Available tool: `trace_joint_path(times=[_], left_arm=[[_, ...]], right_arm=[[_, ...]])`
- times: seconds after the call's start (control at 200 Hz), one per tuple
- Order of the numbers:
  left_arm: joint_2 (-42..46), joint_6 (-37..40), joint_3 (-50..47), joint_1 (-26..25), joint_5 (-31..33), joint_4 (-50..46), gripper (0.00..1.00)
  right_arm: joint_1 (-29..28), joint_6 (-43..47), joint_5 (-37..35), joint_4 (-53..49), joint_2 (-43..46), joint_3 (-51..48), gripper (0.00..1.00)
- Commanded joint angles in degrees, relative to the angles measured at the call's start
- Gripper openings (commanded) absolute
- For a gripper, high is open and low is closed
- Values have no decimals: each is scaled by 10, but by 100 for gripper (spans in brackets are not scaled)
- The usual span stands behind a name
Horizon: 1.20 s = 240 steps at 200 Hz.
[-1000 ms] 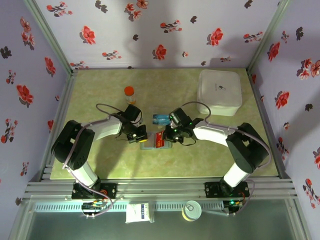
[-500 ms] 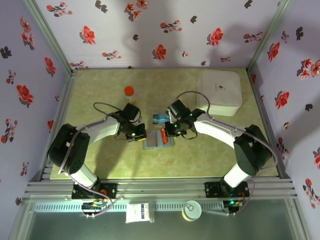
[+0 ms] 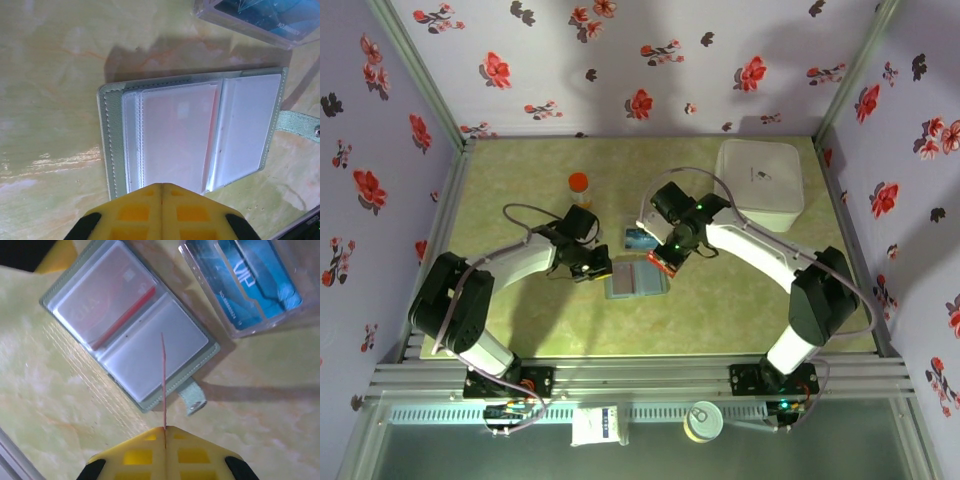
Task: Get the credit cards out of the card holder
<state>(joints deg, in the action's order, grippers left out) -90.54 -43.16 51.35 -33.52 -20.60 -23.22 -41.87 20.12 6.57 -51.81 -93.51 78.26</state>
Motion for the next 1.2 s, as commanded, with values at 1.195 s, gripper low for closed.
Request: trace_joint_path(times=[1.195], left_arm=[[-25,44,11,-1,82,-64,10]], right_arm=[[94,297,79,-209,-339,488,0]])
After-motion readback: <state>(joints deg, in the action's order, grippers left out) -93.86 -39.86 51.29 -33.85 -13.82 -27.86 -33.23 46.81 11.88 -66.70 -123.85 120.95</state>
